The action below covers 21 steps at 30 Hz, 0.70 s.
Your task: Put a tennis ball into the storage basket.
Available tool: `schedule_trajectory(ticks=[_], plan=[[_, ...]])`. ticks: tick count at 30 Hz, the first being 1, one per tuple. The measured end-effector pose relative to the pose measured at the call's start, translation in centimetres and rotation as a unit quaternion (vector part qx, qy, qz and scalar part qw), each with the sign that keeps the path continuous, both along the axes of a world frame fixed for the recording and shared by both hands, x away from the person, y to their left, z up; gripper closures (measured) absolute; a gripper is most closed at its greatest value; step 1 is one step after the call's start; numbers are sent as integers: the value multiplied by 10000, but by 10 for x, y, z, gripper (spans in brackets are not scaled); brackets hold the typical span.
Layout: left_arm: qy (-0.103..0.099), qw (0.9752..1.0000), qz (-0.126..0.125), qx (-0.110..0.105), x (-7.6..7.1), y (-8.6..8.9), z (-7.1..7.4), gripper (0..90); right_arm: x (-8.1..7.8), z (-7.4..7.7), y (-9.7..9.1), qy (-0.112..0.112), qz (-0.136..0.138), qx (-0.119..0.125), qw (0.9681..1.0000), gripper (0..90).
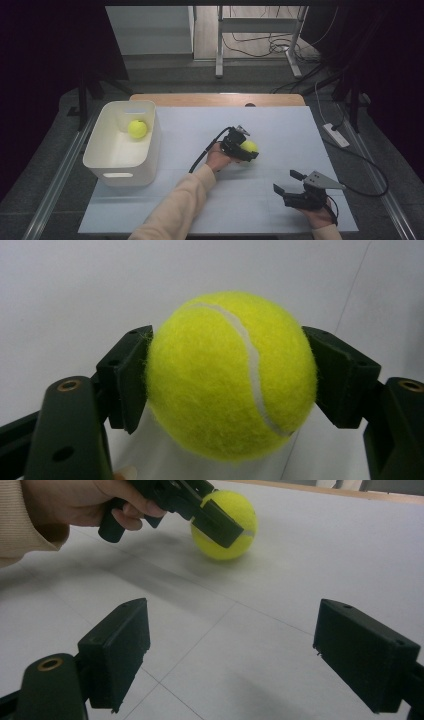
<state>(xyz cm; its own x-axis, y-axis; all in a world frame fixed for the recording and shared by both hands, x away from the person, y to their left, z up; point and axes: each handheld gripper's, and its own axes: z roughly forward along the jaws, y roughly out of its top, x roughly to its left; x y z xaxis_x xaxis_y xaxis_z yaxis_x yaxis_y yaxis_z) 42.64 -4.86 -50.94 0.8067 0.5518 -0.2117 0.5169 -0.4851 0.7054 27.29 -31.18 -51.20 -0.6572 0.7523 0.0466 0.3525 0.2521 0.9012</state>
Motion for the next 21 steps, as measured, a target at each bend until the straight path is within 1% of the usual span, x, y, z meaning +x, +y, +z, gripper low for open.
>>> schedule_trajectory(ticks=[2,6,9,11,12,15,18,21], plan=[[-21,10000,-36,-74,-2,2,3,266,0,0,0,0,-8,2,10000,153],[-101,9998,-95,-130,-6,4,10,266,0,0,0,0,-6,-2,10000,153],[-135,9997,-113,-194,-10,7,14,266,0,0,1,-4,5,14,10000,153],[-152,9996,-116,-199,-10,7,14,266,0,0,1,-4,4,13,10000,153],[-166,9995,-97,-252,-12,8,16,266,0,0,1,-4,3,13,10000,153],[-235,9993,-143,-239,-16,13,20,267,0,0,1,-9,-11,2,10000,153],[-278,9992,-145,-231,-18,17,22,266,0,0,1,-20,-10,-8,10000,153],[-310,9991,-108,-273,-21,23,24,267,1,0,2,-23,0,-2,10000,153]])
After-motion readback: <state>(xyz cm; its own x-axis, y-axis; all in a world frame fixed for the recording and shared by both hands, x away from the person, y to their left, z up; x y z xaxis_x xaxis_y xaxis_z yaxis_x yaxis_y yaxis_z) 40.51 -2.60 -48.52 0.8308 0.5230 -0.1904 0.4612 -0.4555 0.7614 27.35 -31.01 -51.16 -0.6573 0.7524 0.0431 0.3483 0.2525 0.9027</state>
